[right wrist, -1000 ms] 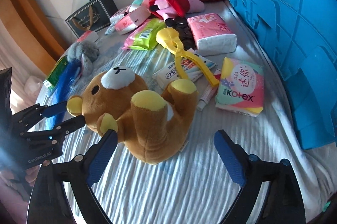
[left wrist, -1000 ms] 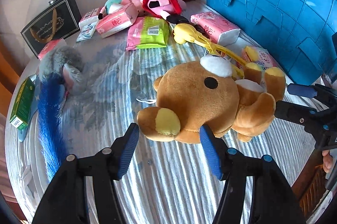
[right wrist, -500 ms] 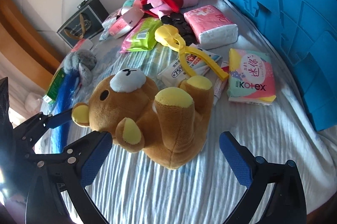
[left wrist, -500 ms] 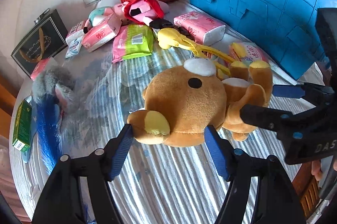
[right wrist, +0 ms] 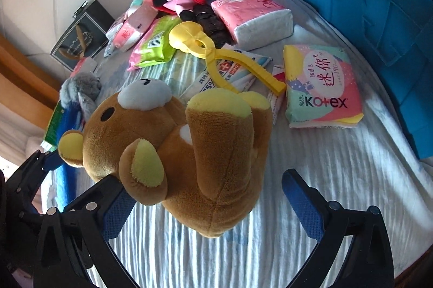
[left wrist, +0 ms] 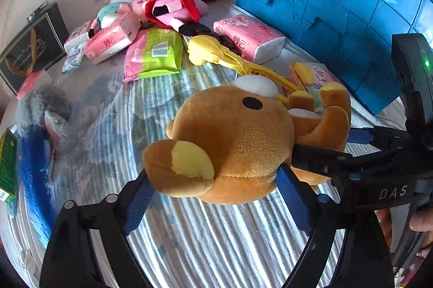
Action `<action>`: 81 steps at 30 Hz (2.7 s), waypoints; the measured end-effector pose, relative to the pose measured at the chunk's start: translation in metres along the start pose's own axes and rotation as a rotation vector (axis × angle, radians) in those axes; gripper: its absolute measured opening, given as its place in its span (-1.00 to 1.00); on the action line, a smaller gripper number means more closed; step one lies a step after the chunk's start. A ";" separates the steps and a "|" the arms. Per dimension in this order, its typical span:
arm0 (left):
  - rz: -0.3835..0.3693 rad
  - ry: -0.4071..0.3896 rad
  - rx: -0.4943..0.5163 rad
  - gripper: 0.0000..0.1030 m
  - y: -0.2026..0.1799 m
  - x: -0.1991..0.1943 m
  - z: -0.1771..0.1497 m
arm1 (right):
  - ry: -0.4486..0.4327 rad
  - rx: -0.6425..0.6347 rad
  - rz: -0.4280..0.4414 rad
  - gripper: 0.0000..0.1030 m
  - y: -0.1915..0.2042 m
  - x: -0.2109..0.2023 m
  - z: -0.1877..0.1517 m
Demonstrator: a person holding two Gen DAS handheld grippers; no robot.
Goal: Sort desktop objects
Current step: 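Carry the teddy bear with both tools over the blue crate, then open both tools to drop the teddy bear into the crate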
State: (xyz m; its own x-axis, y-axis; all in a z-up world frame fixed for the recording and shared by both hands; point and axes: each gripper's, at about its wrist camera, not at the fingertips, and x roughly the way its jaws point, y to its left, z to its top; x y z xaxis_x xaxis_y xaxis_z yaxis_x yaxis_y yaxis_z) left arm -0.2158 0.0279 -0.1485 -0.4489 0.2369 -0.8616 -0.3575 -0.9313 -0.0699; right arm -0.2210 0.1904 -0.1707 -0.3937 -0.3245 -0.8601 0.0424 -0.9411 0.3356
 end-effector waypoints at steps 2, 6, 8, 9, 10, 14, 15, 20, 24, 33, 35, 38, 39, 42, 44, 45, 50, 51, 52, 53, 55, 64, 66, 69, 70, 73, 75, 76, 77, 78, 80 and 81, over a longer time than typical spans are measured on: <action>-0.009 0.015 0.014 0.70 -0.005 0.006 0.000 | 0.018 0.002 0.006 1.00 0.000 0.003 0.001; 0.060 -0.028 0.082 0.74 -0.019 0.009 0.002 | 0.018 0.002 -0.001 1.00 0.000 0.005 0.002; 0.052 -0.052 0.083 0.59 -0.020 0.004 0.003 | 0.015 -0.006 -0.008 0.96 0.001 0.003 0.003; 0.053 -0.059 0.082 0.53 -0.020 0.001 0.003 | 0.007 -0.016 0.005 0.72 0.002 0.000 0.002; 0.053 -0.064 0.083 0.49 -0.020 -0.001 0.004 | -0.003 -0.025 0.021 0.51 0.005 -0.003 0.002; 0.060 -0.090 0.092 0.48 -0.021 -0.013 0.004 | -0.035 -0.072 -0.014 0.44 0.015 -0.015 0.002; 0.059 -0.101 0.093 0.48 -0.021 -0.017 0.005 | -0.042 -0.076 -0.009 0.43 0.016 -0.017 0.002; 0.075 -0.173 0.089 0.46 -0.018 -0.048 0.010 | -0.099 -0.114 0.012 0.35 0.030 -0.042 0.007; 0.081 -0.236 0.070 0.45 -0.011 -0.074 0.013 | -0.153 -0.162 0.016 0.28 0.048 -0.064 0.012; 0.090 -0.462 0.084 0.45 -0.012 -0.156 0.030 | -0.346 -0.260 -0.004 0.25 0.096 -0.143 0.019; 0.080 -0.517 0.089 0.45 -0.019 -0.174 0.039 | -0.405 -0.278 -0.017 0.25 0.102 -0.168 0.023; 0.061 -0.592 0.100 0.45 -0.037 -0.197 0.059 | -0.490 -0.297 -0.041 0.25 0.101 -0.208 0.032; 0.055 -0.617 0.106 0.45 -0.044 -0.204 0.066 | -0.517 -0.300 -0.048 0.25 0.098 -0.221 0.034; 0.047 -0.695 0.132 0.45 -0.074 -0.222 0.089 | -0.597 -0.315 -0.070 0.25 0.085 -0.261 0.044; 0.041 -0.741 0.145 0.45 -0.099 -0.230 0.106 | -0.648 -0.322 -0.081 0.25 0.070 -0.287 0.051; 0.032 -0.760 0.148 0.45 -0.113 -0.233 0.116 | -0.674 -0.326 -0.087 0.25 0.059 -0.301 0.055; -0.011 -0.812 0.155 0.46 -0.201 -0.227 0.166 | -0.754 -0.337 -0.129 0.25 -0.013 -0.360 0.080; -0.017 -0.812 0.156 0.46 -0.219 -0.222 0.176 | -0.759 -0.337 -0.138 0.25 -0.029 -0.368 0.085; -0.022 -0.808 0.159 0.46 -0.237 -0.216 0.185 | -0.760 -0.333 -0.145 0.25 -0.049 -0.376 0.090; -0.028 -0.801 0.163 0.46 -0.254 -0.212 0.192 | -0.758 -0.329 -0.151 0.25 -0.066 -0.381 0.097; -0.033 -0.774 0.166 0.46 -0.288 -0.199 0.205 | -0.750 -0.317 -0.158 0.25 -0.100 -0.390 0.105; 0.079 -0.610 0.141 0.51 -0.366 -0.143 0.230 | -0.701 -0.232 -0.189 0.52 -0.229 -0.389 0.129; 0.093 -0.589 0.125 0.51 -0.368 -0.137 0.226 | -0.689 -0.212 -0.194 0.64 -0.248 -0.387 0.129; 0.126 -0.581 0.115 0.51 -0.376 -0.134 0.216 | -0.677 -0.213 -0.189 0.84 -0.264 -0.381 0.128; 0.137 -0.582 0.115 0.51 -0.378 -0.135 0.212 | -0.677 -0.216 -0.191 0.98 -0.266 -0.380 0.126; 0.171 -0.598 0.110 0.51 -0.388 -0.142 0.200 | -0.680 -0.239 -0.189 1.00 -0.269 -0.379 0.117; 0.186 -0.623 0.102 0.51 -0.391 -0.148 0.192 | -0.694 -0.243 -0.178 1.00 -0.267 -0.380 0.110; 0.189 -0.636 0.097 0.51 -0.391 -0.152 0.187 | -0.702 -0.242 -0.174 1.00 -0.267 -0.382 0.106; 0.199 -0.648 0.090 0.51 -0.391 -0.155 0.183 | -0.716 -0.240 -0.176 1.00 -0.268 -0.384 0.102; 0.218 -0.663 0.083 0.51 -0.392 -0.158 0.178 | -0.733 -0.236 -0.180 1.00 -0.268 -0.387 0.097; 0.254 -0.694 0.057 0.51 -0.389 -0.165 0.168 | -0.770 -0.225 -0.185 1.00 -0.268 -0.392 0.087; 0.264 -0.705 0.041 0.51 -0.387 -0.168 0.162 | -0.785 -0.221 -0.187 1.00 -0.267 -0.395 0.083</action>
State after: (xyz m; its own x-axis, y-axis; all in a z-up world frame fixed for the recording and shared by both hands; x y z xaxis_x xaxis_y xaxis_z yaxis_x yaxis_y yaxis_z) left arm -0.1351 0.3933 0.1045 -0.9366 0.1413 -0.3206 -0.1896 -0.9739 0.1247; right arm -0.1531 0.5774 0.1117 -0.9340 -0.0773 -0.3489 0.0597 -0.9964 0.0608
